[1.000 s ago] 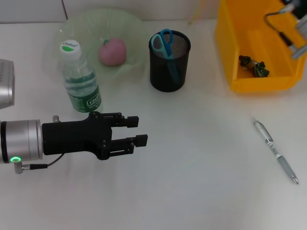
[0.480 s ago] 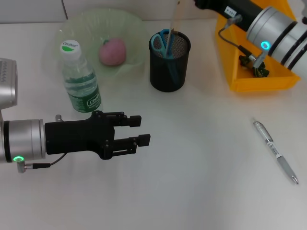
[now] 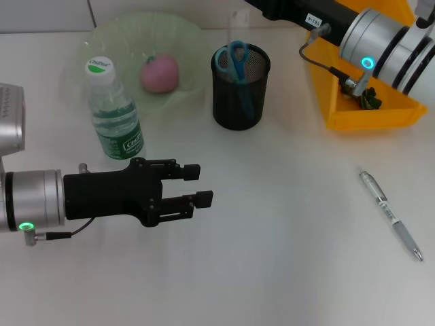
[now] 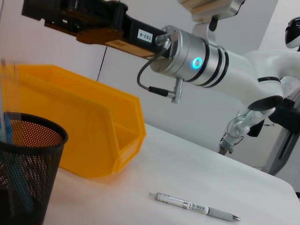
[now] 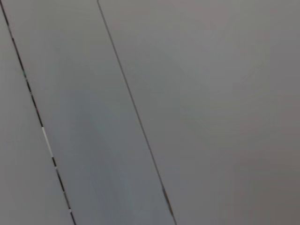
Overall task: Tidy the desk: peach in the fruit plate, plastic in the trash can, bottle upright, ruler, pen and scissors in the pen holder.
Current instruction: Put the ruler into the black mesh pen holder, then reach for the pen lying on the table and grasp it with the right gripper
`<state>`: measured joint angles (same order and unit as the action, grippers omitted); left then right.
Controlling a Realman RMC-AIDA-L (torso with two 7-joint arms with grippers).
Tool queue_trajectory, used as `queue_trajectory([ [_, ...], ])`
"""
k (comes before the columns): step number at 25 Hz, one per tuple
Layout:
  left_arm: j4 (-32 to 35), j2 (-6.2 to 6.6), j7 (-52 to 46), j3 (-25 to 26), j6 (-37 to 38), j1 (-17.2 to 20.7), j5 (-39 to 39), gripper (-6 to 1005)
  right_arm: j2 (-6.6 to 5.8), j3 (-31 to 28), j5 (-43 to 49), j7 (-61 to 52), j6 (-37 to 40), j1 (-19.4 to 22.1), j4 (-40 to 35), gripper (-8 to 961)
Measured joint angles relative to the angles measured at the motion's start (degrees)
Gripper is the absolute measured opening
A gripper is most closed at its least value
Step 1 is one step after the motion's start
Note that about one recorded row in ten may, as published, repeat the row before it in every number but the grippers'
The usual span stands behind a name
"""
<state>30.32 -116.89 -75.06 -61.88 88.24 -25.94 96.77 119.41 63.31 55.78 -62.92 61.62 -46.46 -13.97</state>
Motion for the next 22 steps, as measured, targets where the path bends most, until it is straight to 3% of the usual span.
queue_trajectory([
  [5,0.0,0.08,0.0,0.0,0.2,0.1,0.0,580,-0.38,4.4,0.3,-5.9,0.2,4.5,-8.8,476],
  [6,0.1,0.13,0.0,0.0,0.3,0.1,0.0,580,-0.66,5.1,1.1,-8.1,0.3,5.7,-11.2,558],
  [7,0.1,0.16,0.0,0.0,0.3,0.2,0.0,580,-1.56,5.6,5.6,-14.4,0.7,8.8,-18.3,639],
  [8,0.1,0.24,0.0,0.0,0.4,0.2,0.0,580,-1.56,5.6,5.6,-14.4,0.7,8.8,-18.3,639],
  [9,0.1,0.30,0.0,0.0,0.4,0.2,0.0,580,-2.06,5.4,9.6,-18.9,1.0,10.6,-23.0,639],
  [10,0.1,0.44,0.0,0.0,0.7,0.2,0.0,580,-2.88,4.3,19.1,-29.4,1.2,13.9,-33.4,639],
  [11,0.1,0.44,0.0,0.0,0.7,0.2,0.0,580,-2.88,4.3,19.1,-29.4,1.2,13.9,-33.4,639],
  [12,0.1,0.56,0.0,0.0,0.8,0.2,0.0,580,-2.99,0.8,33.0,-43.7,3.1,16.9,-46.4,639],
  [13,0.1,0.65,0.0,0.0,1.1,0.2,0.0,580,-2.99,0.8,33.0,-43.7,3.1,16.9,-46.4,639],
  [15,0.1,0.88,-0.1,0.0,1.5,0.1,0.0,580,-2.36,-3.7,46.9,-56.6,7.9,18.5,-58.6,639],
  [19,0.1,1.01,-0.1,0.0,1.7,-0.3,0.0,580,-1.55,-9.7,73.1,-77.4,24.9,16.7,-79.3,640],
  [22,0.2,1.27,-0.1,-0.4,1.8,-0.7,0.0,580,-1.23,-10.5,83.6,-83.2,37.0,14.0,-86.1,640],
])
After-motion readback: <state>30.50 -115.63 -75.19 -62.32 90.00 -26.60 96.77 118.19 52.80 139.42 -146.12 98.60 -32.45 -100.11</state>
